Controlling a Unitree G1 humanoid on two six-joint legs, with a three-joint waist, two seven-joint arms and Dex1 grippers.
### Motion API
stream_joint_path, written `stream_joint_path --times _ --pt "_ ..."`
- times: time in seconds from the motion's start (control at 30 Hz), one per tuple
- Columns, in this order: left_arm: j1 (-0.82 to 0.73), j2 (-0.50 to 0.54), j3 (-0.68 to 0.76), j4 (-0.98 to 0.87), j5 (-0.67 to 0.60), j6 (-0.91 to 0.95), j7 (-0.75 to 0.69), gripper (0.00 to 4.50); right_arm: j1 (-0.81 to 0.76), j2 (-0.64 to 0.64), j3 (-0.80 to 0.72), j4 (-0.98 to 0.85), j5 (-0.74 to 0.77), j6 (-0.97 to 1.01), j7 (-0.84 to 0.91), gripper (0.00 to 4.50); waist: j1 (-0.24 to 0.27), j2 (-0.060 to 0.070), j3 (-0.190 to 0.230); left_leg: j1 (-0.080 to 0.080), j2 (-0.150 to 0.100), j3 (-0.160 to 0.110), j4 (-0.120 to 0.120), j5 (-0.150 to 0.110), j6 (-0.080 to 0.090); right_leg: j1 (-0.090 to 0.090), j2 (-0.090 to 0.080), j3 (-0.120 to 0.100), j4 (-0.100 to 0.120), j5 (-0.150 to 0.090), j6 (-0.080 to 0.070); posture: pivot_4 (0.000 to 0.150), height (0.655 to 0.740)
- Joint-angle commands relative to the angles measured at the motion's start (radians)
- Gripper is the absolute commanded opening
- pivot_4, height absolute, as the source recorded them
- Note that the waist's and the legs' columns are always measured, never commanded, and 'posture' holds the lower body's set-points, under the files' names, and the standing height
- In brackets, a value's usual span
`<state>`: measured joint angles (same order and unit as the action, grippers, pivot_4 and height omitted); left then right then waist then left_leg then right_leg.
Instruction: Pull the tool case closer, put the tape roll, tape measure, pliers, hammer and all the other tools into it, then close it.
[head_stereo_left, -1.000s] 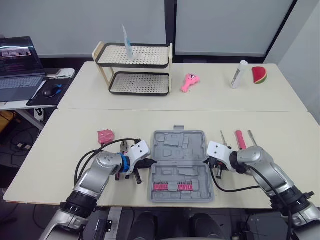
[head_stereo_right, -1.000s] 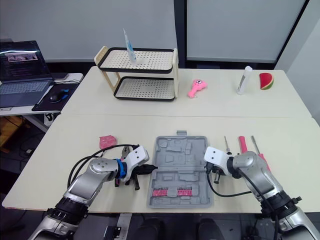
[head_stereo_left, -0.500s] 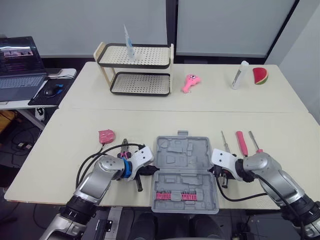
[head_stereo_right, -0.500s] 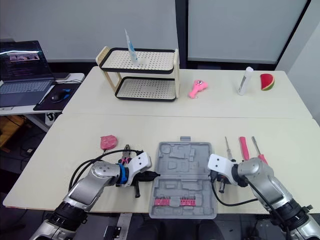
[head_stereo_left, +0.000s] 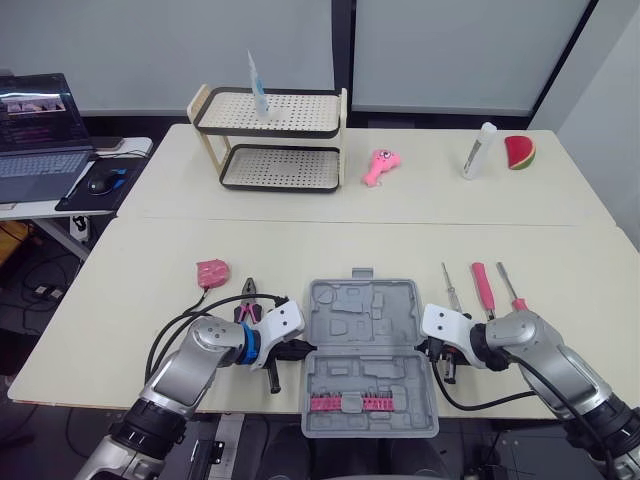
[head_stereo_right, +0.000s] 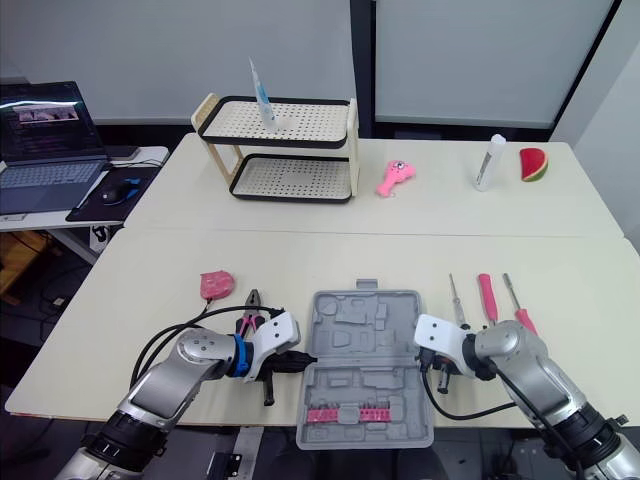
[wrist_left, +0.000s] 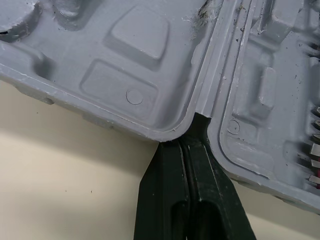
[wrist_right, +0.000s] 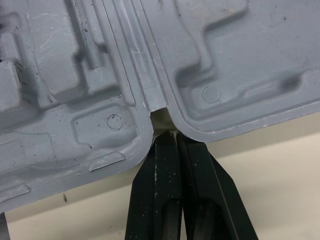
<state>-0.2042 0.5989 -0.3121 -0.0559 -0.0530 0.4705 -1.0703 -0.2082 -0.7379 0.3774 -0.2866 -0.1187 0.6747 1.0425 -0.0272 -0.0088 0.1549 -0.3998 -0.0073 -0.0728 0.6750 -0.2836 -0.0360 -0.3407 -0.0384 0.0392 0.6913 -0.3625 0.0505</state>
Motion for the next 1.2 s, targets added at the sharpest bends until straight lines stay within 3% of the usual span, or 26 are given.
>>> stream_joint_path --times 0.03,1.2 --pt "0.021 0.006 -0.031 -0.008 -0.007 0.003 -0.012 0.00 0.007 0.022 0.039 -0.046 0.038 -0.004 0.018 0.01 0.000 0.000 0.000 0.000 0.000 0.000 0.000 0.000 0.000 0.000 0.000 0.000 0.000 0.000 0.000 0.150 0.7290" --pt "0.023 0.028 -0.036 0.013 0.013 0.003 0.019 0.00 -0.008 0.041 0.032 -0.019 0.052 0.048 -0.009 0.01 -0.001 -0.001 -0.001 0.001 0.000 -0.001 -0.001 0.000 0.000 0.001 0.001 0.000 -0.001 0.000 0.000 0.150 0.7290"
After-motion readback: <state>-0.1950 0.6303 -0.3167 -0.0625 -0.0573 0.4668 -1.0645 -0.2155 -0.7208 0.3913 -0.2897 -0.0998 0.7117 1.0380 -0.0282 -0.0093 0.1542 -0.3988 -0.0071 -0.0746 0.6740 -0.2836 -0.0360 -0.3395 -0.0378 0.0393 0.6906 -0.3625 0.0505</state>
